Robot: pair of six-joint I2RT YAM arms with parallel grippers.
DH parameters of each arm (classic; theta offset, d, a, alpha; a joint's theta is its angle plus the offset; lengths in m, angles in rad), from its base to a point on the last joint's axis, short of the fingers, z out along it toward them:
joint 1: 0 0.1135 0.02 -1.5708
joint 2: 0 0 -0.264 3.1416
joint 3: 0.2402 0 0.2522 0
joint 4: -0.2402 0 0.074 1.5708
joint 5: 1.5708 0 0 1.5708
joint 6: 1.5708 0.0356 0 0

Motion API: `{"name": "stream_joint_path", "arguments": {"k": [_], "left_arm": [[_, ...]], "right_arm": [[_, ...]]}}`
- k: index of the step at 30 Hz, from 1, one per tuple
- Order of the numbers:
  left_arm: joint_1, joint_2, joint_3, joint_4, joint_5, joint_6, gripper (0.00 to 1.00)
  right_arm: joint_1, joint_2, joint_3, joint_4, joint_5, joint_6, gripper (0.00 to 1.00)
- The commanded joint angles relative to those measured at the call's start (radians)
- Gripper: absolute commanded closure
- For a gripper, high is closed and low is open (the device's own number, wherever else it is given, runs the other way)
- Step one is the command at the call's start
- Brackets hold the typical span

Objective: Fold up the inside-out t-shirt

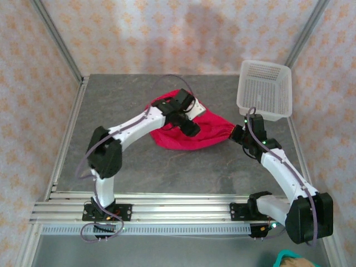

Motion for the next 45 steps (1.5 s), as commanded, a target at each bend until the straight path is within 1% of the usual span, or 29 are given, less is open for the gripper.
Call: {"name": "stream_joint_path", "arguments": {"k": [1,5,7,10,11,12,14,15,22,27,29,32,33,34,36,37,38,39,40,41,45], "left_arm": [[-0.01,0.087,0.047,-0.12,-0.06,0.15,0.35],[-0.031,0.131,0.068,-0.125,-0.086,0.171,0.32],[-0.041,0.155,0.072,-0.125,-0.121,0.184,0.31],[-0.052,0.186,0.078,-0.107,-0.171,0.193,0.31],[-0.055,0.191,0.078,-0.096,-0.181,0.195,0.34],[-0.055,0.192,0.079,-0.089,-0.181,0.196,0.39],[-0.055,0.196,0.101,-0.098,-0.179,0.195,0.56],[-0.055,0.197,0.116,-0.106,-0.179,0.192,0.58],[-0.05,0.205,0.168,-0.133,-0.192,0.204,0.56],[-0.048,0.243,0.191,-0.175,-0.167,0.201,0.64],[-0.047,0.242,0.18,-0.173,-0.156,0.195,0.61],[-0.049,0.237,0.16,-0.166,-0.138,0.189,0.5],[-0.049,0.234,0.151,-0.162,-0.131,0.186,0.48],[-0.049,0.231,0.142,-0.156,-0.123,0.181,0.46],[-0.049,0.226,0.124,-0.142,-0.109,0.175,0.46],[-0.049,0.226,0.118,-0.136,-0.105,0.173,0.54],[-0.048,0.229,0.118,-0.133,-0.101,0.172,0.68],[-0.045,0.231,0.125,-0.135,-0.1,0.169,0.78],[-0.042,0.236,0.139,-0.142,-0.101,0.165,0.93],[-0.037,0.239,0.161,-0.156,-0.102,0.161,1.0],[-0.008,0.229,0.296,-0.228,-0.141,0.107,1.0]], "right_arm": [[-0.008,-0.028,0.029,-0.028,0.005,-0.032,1.0],[-0.013,-0.034,0.032,-0.036,0.012,-0.043,1.0],[-0.016,-0.033,0.036,-0.038,0.007,-0.047,1.0],[-0.018,-0.033,0.041,-0.039,0.002,-0.047,1.0],[-0.018,-0.032,0.042,-0.038,-0.001,-0.047,1.0],[-0.018,-0.031,0.044,-0.039,-0.003,-0.046,1.0],[-0.018,-0.033,0.047,-0.04,-0.011,-0.048,1.0],[-0.018,-0.032,0.047,-0.042,-0.014,-0.049,1.0],[-0.018,-0.033,0.037,-0.037,-0.029,-0.044,1.0],[-0.019,-0.042,0.045,-0.056,-0.017,-0.054,1.0],[-0.02,-0.042,0.045,-0.056,-0.015,-0.056,1.0],[-0.019,-0.04,0.042,-0.051,-0.015,-0.054,1.0],[-0.019,-0.039,0.041,-0.048,-0.017,-0.053,1.0],[-0.019,-0.038,0.04,-0.047,-0.017,-0.052,1.0],[-0.02,-0.035,0.038,-0.043,-0.017,-0.05,1.0],[-0.019,-0.034,0.036,-0.041,-0.017,-0.05,1.0],[-0.02,-0.034,0.036,-0.041,-0.017,-0.049,1.0],[-0.019,-0.033,0.035,-0.039,-0.017,-0.049,1.0],[-0.02,-0.033,0.033,-0.038,-0.015,-0.05,1.0],[-0.019,-0.033,0.031,-0.038,-0.011,-0.053,1.0],[-0.02,-0.024,0.022,-0.035,0.031,-0.065,1.0]]}}
